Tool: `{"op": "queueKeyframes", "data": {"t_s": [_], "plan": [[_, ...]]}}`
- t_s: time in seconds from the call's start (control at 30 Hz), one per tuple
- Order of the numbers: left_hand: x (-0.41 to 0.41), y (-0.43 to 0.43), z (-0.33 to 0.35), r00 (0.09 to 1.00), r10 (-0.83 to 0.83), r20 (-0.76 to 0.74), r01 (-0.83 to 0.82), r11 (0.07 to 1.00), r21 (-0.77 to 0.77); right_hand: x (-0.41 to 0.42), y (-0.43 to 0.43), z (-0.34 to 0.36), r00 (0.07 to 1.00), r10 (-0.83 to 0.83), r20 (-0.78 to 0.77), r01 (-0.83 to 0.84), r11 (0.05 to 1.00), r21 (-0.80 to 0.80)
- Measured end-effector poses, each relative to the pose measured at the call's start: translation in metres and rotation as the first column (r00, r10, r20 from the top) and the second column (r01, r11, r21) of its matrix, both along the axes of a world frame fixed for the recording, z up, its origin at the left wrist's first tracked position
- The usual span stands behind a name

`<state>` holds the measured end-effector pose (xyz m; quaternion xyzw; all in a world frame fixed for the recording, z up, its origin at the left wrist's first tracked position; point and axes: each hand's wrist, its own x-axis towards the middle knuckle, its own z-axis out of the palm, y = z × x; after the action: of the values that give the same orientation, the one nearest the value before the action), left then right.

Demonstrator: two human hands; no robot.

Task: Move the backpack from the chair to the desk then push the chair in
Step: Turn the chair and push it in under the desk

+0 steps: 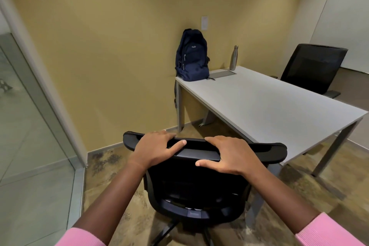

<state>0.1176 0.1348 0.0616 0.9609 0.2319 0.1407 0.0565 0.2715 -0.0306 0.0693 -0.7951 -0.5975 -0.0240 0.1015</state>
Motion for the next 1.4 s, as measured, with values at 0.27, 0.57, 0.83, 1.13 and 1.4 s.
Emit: {"op": "queueKeyframes", "data": {"t_s": [0.27,0.57,0.83,1.13,1.4], "plan": [[0.023,0.029,0.002,1.0,0.018,0.015,-0.017,1.0,-0.009,0.019,0.03,-0.001,1.0,-0.03,0.0,0.03,0.998,0.053],[0.06,0.077,-0.001,0.999,0.04,0.005,-0.04,0.998,-0.048,0.048,0.079,-0.006,0.998,-0.069,0.009,0.068,0.995,0.078],[0.107,0.129,-0.005,0.998,-0.014,0.059,0.015,1.0,-0.016,0.086,0.118,-0.004,0.981,-0.182,-0.062,0.189,0.975,0.115],[0.156,0.201,-0.005,0.988,-0.129,0.082,0.13,0.991,-0.007,0.136,0.158,0.002,0.825,-0.529,-0.2,0.55,0.832,0.068],[0.198,0.261,-0.004,0.978,-0.208,0.023,0.207,0.978,0.01,0.164,0.189,-0.002,0.755,-0.652,-0.072,0.651,0.758,-0.045]]}}
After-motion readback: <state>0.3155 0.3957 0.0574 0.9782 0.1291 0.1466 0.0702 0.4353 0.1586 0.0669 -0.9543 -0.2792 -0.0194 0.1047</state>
